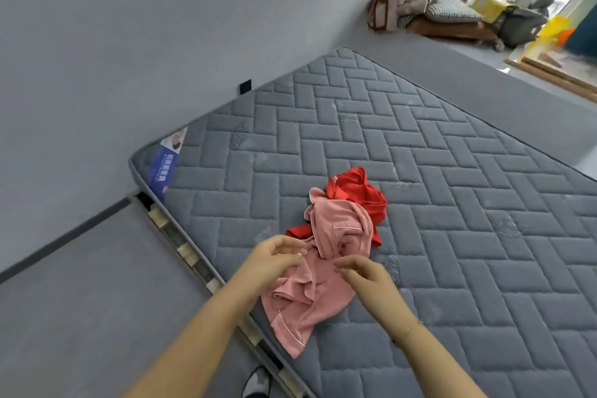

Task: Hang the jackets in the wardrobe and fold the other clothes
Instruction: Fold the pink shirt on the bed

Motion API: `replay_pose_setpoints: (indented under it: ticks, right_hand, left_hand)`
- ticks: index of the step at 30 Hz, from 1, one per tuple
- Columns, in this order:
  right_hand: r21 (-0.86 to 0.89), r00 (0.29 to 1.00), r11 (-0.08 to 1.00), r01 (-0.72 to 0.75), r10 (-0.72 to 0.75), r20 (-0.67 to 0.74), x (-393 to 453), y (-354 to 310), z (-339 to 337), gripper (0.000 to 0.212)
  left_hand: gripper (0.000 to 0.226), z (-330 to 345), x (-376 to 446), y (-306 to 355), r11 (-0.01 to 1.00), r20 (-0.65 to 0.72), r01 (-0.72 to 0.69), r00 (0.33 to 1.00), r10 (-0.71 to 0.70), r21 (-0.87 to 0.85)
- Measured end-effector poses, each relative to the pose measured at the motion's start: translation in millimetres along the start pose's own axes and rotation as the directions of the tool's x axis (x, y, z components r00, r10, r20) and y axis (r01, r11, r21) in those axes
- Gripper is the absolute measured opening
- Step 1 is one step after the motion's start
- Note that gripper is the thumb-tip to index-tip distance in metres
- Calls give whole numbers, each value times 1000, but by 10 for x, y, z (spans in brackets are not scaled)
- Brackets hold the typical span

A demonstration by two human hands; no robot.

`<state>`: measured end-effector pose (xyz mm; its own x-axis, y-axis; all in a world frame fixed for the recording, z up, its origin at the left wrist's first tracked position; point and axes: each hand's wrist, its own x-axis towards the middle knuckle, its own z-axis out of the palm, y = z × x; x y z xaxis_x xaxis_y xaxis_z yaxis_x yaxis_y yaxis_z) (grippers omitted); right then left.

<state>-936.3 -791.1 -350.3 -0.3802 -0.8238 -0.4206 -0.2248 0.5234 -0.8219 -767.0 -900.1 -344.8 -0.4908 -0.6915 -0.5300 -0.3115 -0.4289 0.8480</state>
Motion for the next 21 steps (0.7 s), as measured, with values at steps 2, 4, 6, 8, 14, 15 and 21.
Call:
replay_pose_setpoints:
  ticks: [2, 4, 6, 8, 14, 15, 21]
  right_hand:
    - [-29, 997, 998, -60, 59, -53, 367, 300, -2, 23]
    - [-34, 986, 993, -110, 105, -128, 723, 661, -4, 22]
    - [-16, 968, 988, -154, 147, -203, 1077, 1067, 2, 20]
    - [-1, 946, 982, -187, 180, -271, 1417, 1463, 37, 28]
    - [152, 861, 981, -117, 176, -476, 2309, 2221, 186, 86]
    - [165, 850, 982, -89, 162, -501, 2442, 2305, 203, 97]
    - [115, 801, 993, -30, 93, -591, 2597, 2595, 266, 66]
  left_hand:
    - [21, 77, 534, -201, 999, 8, 39, 999, -39, 26]
    - [21, 188, 1017, -489, 996, -8, 72, 997, -72, 47]
    - [22, 342, 1439, -843, 993, -10, 107, 994, -107, 43]
    - [22, 494, 1784, -1191, 993, -21, 112, 994, -111, 27]
    - [29, 848, 2489, -1999, 998, -187, 32, 981, -43, -62]
    - [33, 883, 2580, -2122, 998, -172, 43, 984, -50, -44]
    - [78, 1009, 2717, -2575, 919, -113, 19, 993, 28, 393]
